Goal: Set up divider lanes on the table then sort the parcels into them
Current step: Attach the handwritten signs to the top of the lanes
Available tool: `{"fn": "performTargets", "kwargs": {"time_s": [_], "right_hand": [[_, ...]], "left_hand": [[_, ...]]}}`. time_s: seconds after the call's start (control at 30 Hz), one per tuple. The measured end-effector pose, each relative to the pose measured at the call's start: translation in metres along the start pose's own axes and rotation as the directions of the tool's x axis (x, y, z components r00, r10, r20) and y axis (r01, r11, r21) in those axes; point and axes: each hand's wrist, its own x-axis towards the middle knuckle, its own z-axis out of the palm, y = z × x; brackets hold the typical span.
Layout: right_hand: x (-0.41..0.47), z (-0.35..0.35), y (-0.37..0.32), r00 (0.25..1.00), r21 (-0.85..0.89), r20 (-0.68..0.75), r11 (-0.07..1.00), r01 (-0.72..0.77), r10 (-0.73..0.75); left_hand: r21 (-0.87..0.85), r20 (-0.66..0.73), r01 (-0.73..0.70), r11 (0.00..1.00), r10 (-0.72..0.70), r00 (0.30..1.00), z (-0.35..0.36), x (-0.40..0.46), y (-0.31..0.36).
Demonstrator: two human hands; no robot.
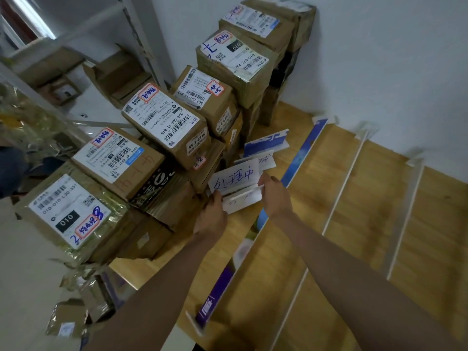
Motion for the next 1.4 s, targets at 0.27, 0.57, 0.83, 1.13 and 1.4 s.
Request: {"fn": "performTargets", "kwargs": {"time_s": [0.27,0.57,0.83,1.13,1.4], "right_hand": [[0.009,0.008,0.016,0.998,-0.07,0.062,0.998,0.006,-0.001],[0.015,0.01,0.02,0.994,-0.059,0.092,0.996,0.063,-0.058],[0.013,0.003,0.033,0.995,-0.085,0.08,0.994,0.065,-0.058],[0.013,-0.023,0.027,0.989,-0.132,0.044,0.98,0.148,-0.144],[-0.017,-0.035,0.038,0.998,-0.156,-0.032,0.986,0.055,-0.061]], "left_hand": [[0.089,0.114,-0.124,0.988,0.113,0.987,0.022,0.03,-0.022],[-0.017,0.231,-0.174,0.985,0.173,0.957,0.038,0.053,-0.03],[-0.139,0.252,-0.131,0.982,0.163,0.954,0.032,0.064,-0.024],[-0.083,0.297,-0.132,0.988,0.151,0.943,0.028,0.061,-0.015],[-0.09,0.139,-0.033,0.995,0.046,0.989,0.022,0.019,-0.009]]}}
